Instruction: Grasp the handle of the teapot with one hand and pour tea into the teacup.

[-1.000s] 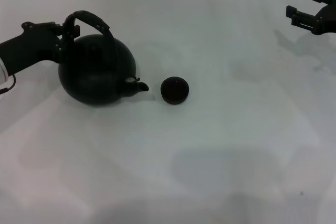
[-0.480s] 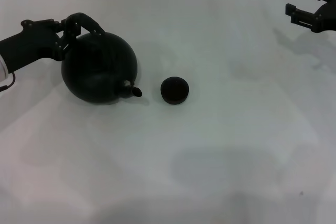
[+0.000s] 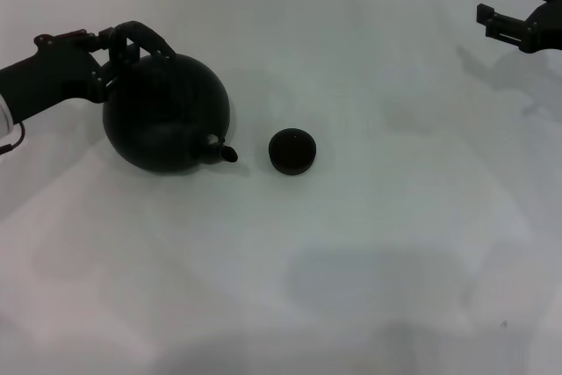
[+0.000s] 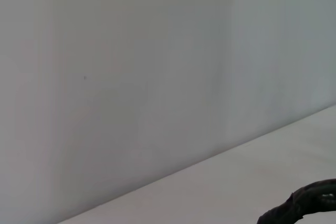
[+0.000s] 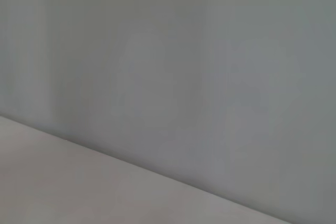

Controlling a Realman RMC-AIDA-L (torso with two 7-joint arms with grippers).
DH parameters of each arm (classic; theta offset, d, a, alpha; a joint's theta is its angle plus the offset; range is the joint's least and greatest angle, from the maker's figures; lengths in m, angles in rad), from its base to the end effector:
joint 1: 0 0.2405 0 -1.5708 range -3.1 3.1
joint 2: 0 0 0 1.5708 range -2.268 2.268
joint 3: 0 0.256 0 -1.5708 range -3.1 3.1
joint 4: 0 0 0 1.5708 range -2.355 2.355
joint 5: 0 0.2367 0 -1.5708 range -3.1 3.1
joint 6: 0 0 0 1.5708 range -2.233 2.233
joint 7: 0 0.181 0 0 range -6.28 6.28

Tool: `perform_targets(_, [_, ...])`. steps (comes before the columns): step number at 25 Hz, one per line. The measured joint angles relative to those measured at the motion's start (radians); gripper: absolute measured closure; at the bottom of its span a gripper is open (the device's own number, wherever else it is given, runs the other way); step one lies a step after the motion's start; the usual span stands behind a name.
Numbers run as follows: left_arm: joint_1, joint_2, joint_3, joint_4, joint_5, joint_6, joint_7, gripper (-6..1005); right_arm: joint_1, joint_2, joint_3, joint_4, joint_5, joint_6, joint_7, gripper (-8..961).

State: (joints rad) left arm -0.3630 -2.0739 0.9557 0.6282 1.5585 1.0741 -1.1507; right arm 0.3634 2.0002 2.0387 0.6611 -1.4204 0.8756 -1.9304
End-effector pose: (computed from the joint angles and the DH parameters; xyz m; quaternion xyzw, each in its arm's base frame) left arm -0.3258 0.3892 -0.0255 -0.8810 -0.2381 -0.2094 0.3510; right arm 0.3405 0.4182 0.0074 -0.8563 0.2572 0.1734 0.4130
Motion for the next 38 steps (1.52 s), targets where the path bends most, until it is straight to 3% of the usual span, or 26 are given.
perform_targets(15, [0.034,-0.002,0.000,0.033,-0.024,0.040,0.006,444,-0.006,0.000,0.001,-0.002,0.000,-0.002,0.001,111])
perform_targets(31, [0.226,-0.005,-0.002,0.176,-0.092,0.141,0.003,449,-0.007,-0.005,0.005,-0.002,0.000,-0.016,0.002,112])
perform_targets(38, [0.313,-0.003,-0.020,0.180,-0.203,0.145,0.032,451,-0.012,-0.009,0.007,-0.009,0.000,-0.026,0.000,112])
